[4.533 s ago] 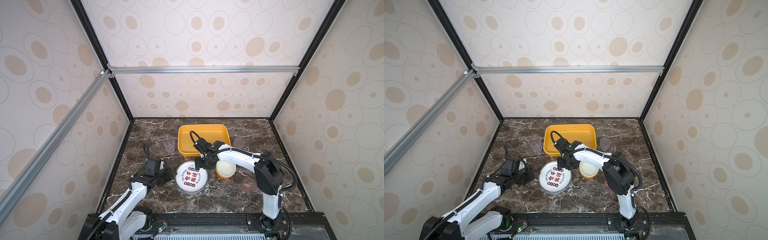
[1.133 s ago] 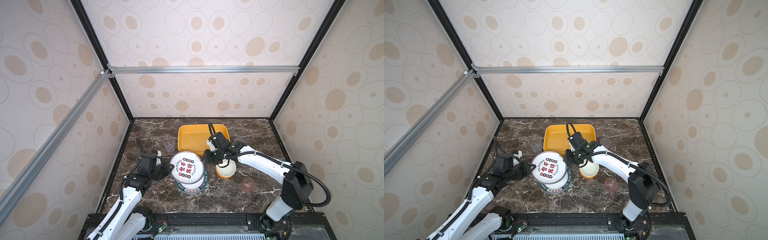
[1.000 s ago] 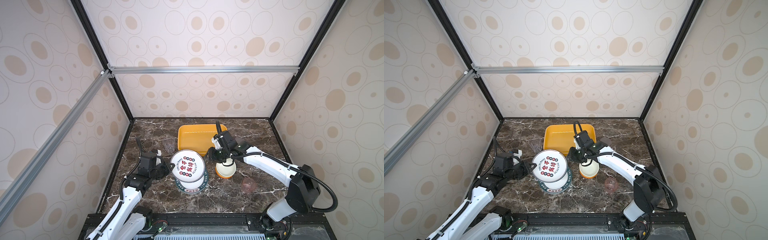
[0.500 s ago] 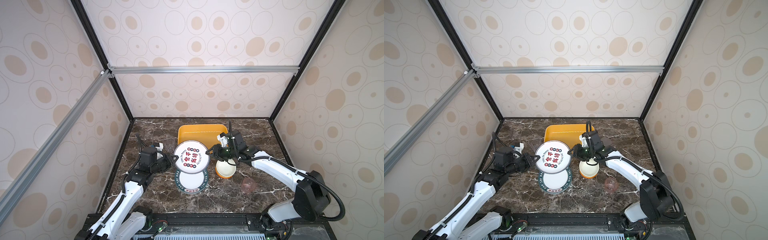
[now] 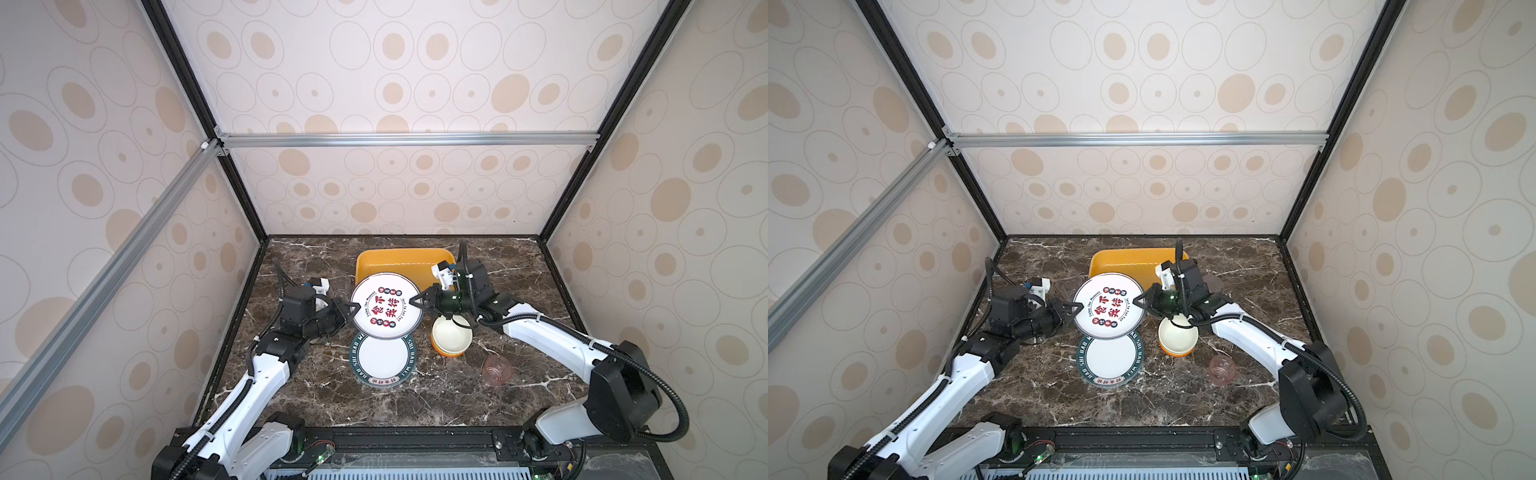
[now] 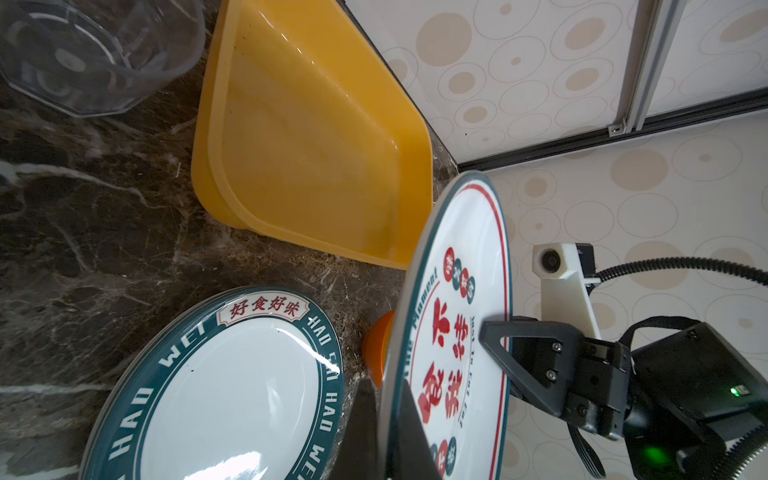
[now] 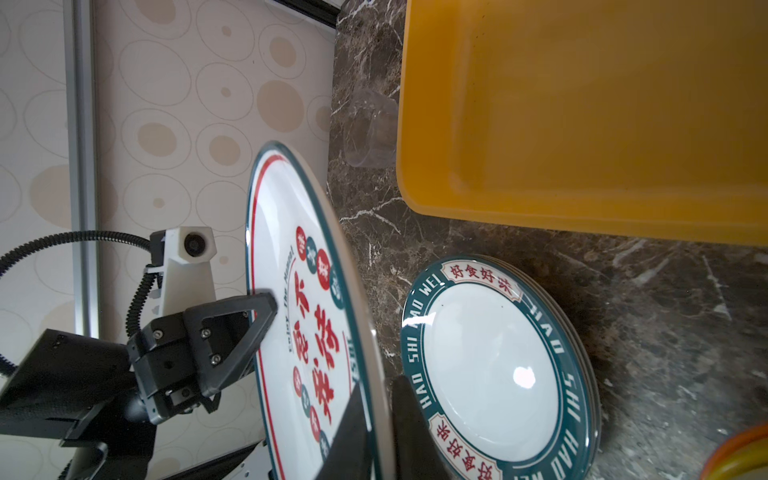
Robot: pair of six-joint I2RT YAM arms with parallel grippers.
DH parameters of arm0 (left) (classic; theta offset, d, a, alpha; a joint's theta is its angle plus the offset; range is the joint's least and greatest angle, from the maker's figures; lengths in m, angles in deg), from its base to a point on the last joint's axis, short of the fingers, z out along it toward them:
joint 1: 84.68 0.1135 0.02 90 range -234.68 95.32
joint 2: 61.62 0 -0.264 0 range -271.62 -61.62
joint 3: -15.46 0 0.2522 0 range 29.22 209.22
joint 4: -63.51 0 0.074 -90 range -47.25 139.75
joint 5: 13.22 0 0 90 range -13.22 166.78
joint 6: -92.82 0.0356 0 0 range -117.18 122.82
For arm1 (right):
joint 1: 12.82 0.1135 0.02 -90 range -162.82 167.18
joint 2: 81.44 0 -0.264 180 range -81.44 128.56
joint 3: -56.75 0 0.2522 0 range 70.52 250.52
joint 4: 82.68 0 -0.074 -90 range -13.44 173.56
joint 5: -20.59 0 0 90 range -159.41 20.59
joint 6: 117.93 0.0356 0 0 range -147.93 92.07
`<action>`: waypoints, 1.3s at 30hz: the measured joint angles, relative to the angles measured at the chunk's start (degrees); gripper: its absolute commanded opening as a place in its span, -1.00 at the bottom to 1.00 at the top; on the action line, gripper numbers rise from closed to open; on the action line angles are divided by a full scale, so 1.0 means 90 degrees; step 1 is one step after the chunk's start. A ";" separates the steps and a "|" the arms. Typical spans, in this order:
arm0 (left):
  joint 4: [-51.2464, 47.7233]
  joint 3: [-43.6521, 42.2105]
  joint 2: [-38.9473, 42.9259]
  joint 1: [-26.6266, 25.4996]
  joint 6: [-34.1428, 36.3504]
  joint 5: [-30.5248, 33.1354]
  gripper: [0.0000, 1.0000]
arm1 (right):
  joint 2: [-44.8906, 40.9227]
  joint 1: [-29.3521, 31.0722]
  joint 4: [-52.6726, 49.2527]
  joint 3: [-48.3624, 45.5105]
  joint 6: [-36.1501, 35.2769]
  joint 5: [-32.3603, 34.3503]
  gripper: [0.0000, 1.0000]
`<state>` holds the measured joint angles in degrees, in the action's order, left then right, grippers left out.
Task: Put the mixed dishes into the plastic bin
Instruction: 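Lift the top plate with the right gripper and carry it into the yellow tray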
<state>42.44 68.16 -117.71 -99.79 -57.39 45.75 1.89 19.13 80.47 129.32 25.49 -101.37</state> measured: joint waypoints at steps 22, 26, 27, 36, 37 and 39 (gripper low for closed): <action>0.0049 0.0265 -0.0002 0.0000 0.0102 0.0321 0.27 | 0.0542 -0.0593 -0.0478 0.0556 -0.0138 0.0092 -0.97; -0.0056 0.0262 0.0158 0.0000 0.0146 0.0350 0.36 | 0.0899 -0.0682 -0.0580 0.0889 -0.0197 0.0114 -0.97; -0.0090 0.0262 0.0197 0.0000 0.0160 0.0355 0.37 | 0.1008 -0.0704 -0.0612 0.0996 -0.0216 0.0126 -0.97; -0.0306 0.0248 0.0427 0.0002 0.0219 0.0563 0.42 | 0.1991 -0.0889 -0.0733 0.1914 -0.0357 0.0240 -0.98; -0.0321 0.0243 0.0440 0.0002 0.0219 0.0580 0.43 | 0.2106 -0.0911 -0.0758 0.2011 -0.0374 0.0248 -0.98; -0.0347 0.0228 0.0461 0.0002 0.0219 0.0600 0.43 | 0.2319 -0.0940 -0.0809 0.2205 -0.0398 0.0253 -0.98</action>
<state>39.32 70.21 -113.56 -99.77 -55.42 51.15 22.76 10.67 73.19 149.17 21.91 -99.10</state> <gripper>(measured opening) 0.713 0.074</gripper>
